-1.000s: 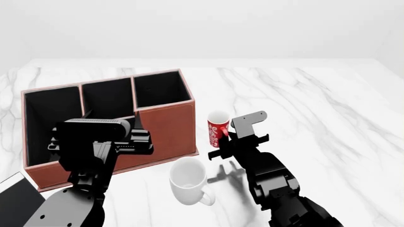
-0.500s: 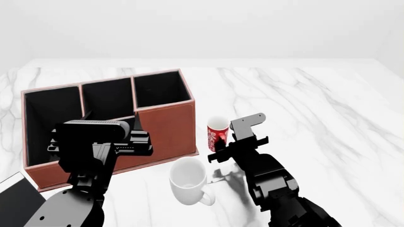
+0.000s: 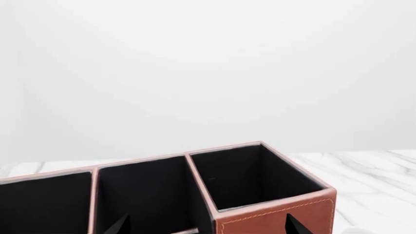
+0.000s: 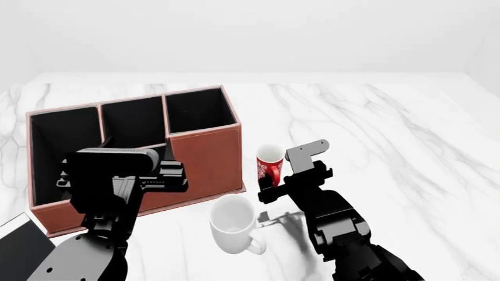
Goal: Pick up the red mug and place it to the right of the caddy.
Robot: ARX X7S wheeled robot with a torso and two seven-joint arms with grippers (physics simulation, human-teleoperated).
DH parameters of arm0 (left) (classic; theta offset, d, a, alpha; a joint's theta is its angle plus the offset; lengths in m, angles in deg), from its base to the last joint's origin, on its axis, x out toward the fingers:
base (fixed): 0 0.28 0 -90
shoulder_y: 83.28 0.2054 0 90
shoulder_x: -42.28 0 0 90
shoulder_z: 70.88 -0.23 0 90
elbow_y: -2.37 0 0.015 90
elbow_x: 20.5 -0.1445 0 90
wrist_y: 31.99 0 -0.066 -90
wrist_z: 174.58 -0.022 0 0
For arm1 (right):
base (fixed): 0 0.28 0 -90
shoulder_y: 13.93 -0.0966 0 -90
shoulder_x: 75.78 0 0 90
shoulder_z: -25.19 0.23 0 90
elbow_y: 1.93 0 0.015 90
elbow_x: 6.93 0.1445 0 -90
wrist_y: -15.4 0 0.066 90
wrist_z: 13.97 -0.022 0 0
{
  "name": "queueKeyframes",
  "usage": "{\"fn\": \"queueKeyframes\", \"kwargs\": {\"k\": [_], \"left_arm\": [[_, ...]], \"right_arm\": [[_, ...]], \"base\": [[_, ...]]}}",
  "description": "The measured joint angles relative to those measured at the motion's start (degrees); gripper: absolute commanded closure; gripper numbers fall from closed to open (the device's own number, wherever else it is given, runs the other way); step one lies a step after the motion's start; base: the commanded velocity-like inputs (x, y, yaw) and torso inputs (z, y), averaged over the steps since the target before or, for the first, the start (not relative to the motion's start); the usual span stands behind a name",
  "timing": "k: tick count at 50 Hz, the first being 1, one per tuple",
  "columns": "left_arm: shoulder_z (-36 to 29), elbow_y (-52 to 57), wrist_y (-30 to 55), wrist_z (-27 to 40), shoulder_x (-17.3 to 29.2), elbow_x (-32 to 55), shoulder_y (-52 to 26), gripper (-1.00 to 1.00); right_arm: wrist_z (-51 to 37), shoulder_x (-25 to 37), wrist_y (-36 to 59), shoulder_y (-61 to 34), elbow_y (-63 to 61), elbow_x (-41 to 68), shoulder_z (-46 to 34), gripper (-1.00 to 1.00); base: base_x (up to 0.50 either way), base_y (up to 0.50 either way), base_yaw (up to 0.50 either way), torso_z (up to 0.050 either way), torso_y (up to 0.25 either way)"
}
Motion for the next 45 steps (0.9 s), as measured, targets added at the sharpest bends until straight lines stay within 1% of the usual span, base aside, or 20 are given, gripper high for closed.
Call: {"fn": "queueKeyframes", "kwargs": {"k": [5, 7, 18, 29, 36, 45], "left_arm": [[0.0, 0.0, 0.1, 0.1, 0.1, 0.1, -0.1, -1.0], [-0.1, 0.0, 0.1, 0.2, 0.1, 0.2, -0.1, -1.0], [-0.4, 0.2, 0.4, 0.6, 0.2, 0.4, -0.4, -1.0], [-0.7, 0.1, 0.2, 0.9, 0.4, 0.5, -0.5, -1.0], [-0.8, 0.1, 0.2, 1.1, 0.4, 0.6, -0.5, -1.0], [-0.9, 0.2, 0.2, 1.3, 0.6, 0.8, -0.6, -1.0]], "right_arm": [[2.7, 0.6, -1.0, 1.1, -0.1, -2.8, 3.0, -1.0], [3.5, 1.5, -0.4, 2.3, -2.1, -3.3, 4.0, -1.0], [2.8, 10.4, 10.2, 13.5, -29.2, -1.4, 8.7, -1.0], [0.0, 19.3, 19.6, 20.9, -54.3, 4.9, 14.8, -1.0], [-2.6, 24.0, 23.4, 24.6, -68.8, 10.2, 19.9, -1.0], [-5.4, 27.6, 25.4, 28.5, -83.3, 16.4, 25.8, -1.0]], "base": [[0.0, 0.0, 0.0, 0.0, 0.0], [0.0, 0.0, 0.0, 0.0, 0.0], [0.0, 0.0, 0.0, 0.0, 0.0], [0.0, 0.0, 0.0, 0.0, 0.0], [0.0, 0.0, 0.0, 0.0, 0.0], [0.0, 0.0, 0.0, 0.0, 0.0]]}}
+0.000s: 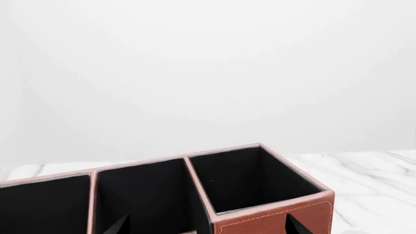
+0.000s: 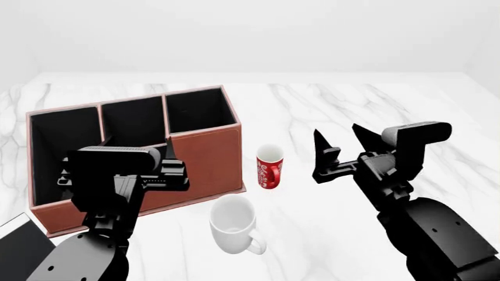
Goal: Pick up the red mug and place it to the right of the caddy.
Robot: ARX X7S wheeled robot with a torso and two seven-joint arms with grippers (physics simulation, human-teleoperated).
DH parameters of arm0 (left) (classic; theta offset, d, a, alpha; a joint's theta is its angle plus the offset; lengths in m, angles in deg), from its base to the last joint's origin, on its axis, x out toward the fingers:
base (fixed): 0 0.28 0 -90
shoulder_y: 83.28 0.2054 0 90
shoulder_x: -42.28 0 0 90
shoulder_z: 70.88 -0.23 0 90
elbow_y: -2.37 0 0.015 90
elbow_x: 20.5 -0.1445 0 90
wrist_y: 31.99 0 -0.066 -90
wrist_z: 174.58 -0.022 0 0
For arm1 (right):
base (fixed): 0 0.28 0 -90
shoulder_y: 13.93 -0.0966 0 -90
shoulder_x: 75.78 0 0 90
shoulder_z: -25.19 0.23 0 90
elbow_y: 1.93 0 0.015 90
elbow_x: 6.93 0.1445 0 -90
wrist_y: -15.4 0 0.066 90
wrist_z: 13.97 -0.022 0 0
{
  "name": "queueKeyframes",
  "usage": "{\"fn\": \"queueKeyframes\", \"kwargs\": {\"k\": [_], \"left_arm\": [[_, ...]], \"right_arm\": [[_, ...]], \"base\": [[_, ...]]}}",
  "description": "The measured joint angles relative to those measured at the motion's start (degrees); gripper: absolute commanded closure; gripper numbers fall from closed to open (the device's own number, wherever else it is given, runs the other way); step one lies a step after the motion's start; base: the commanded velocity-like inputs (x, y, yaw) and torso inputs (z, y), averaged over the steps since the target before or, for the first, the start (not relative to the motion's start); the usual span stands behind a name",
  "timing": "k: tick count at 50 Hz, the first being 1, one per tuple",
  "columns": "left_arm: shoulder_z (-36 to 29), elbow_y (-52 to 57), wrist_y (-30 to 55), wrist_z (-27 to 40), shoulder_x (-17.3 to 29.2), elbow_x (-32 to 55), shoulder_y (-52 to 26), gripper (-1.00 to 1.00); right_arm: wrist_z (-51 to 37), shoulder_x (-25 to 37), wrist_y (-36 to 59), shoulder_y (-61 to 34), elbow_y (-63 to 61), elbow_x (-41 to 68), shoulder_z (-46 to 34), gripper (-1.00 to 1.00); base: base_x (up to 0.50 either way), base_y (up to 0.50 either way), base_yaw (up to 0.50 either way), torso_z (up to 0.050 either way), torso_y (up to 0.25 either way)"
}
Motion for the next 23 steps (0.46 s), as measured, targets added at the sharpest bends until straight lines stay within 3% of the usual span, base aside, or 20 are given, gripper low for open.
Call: {"fn": "queueKeyframes", "kwargs": {"k": [23], "left_arm": [[-0.5, 1.3, 1.2, 0.9, 0.4, 0.7, -0.7, -1.0]], "right_arm": [[-2.8, 2.8, 0.6, 4.5, -14.0, 6.7, 5.8, -1.0]], "base": [[0.0, 0.0, 0.0, 0.0, 0.0]]}}
